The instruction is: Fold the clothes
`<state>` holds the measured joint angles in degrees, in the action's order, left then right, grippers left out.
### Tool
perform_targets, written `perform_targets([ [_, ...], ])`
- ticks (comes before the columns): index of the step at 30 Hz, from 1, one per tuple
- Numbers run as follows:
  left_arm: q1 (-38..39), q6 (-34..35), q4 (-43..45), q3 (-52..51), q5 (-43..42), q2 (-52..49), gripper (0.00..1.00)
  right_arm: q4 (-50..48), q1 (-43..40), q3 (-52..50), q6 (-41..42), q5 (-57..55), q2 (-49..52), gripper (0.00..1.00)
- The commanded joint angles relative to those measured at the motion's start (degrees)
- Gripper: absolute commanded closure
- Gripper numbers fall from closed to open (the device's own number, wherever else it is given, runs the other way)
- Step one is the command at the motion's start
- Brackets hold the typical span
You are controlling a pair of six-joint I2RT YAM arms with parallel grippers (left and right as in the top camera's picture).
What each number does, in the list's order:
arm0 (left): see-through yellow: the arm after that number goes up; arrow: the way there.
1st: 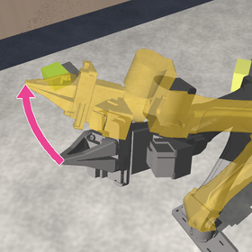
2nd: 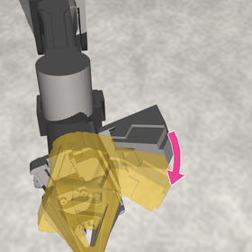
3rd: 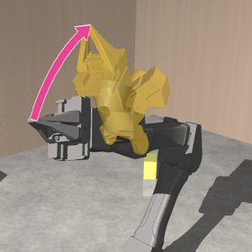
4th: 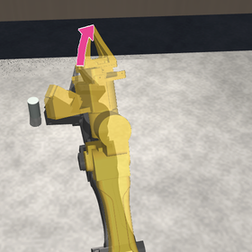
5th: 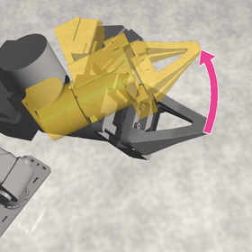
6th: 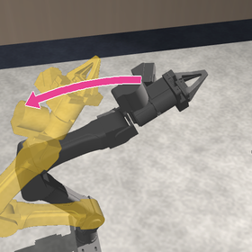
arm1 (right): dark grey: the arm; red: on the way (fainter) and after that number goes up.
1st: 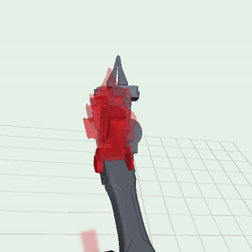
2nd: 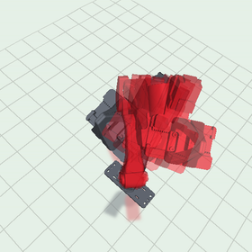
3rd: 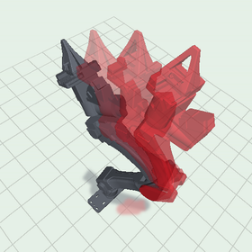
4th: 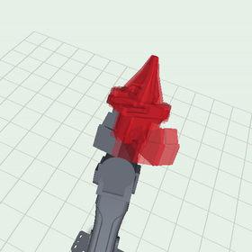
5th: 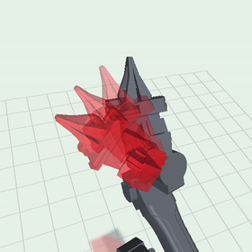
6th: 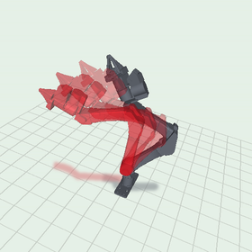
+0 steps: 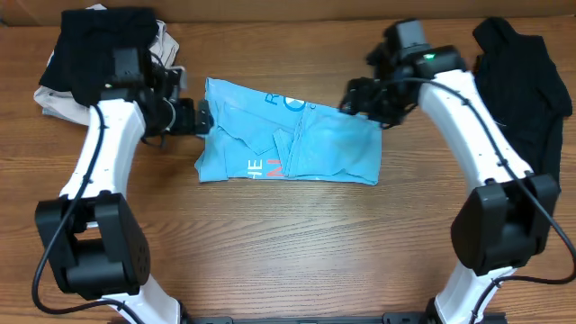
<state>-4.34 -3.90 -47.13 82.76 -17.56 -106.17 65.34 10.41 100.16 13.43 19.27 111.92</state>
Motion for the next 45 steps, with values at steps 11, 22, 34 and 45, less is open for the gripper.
perform_targets([
  [11,1.7,-5.6,10.4,-3.3,-4.5,-10.7,0.0,1.3,-3.5,0.3,-3.5,-1.3,-1.2,0.25],
  [22,3.1,-5.5,12.1,-3.3,-5.0,-18.3,0.0,1.3,-3.5,0.3,-3.4,-1.2,-1.2,0.24],
  [34,7.5,-5.4,14.0,-3.2,-5.4,-21.4,0.72,2.0,-3.5,0.2,-3.4,-1.2,-1.2,0.41],
  [45,4.1,-4.7,-7.3,11.7,-5.1,-20.6,0.96,-2.6,-3.0,-9.2,-3.4,0.1,-1.2,0.91],
])
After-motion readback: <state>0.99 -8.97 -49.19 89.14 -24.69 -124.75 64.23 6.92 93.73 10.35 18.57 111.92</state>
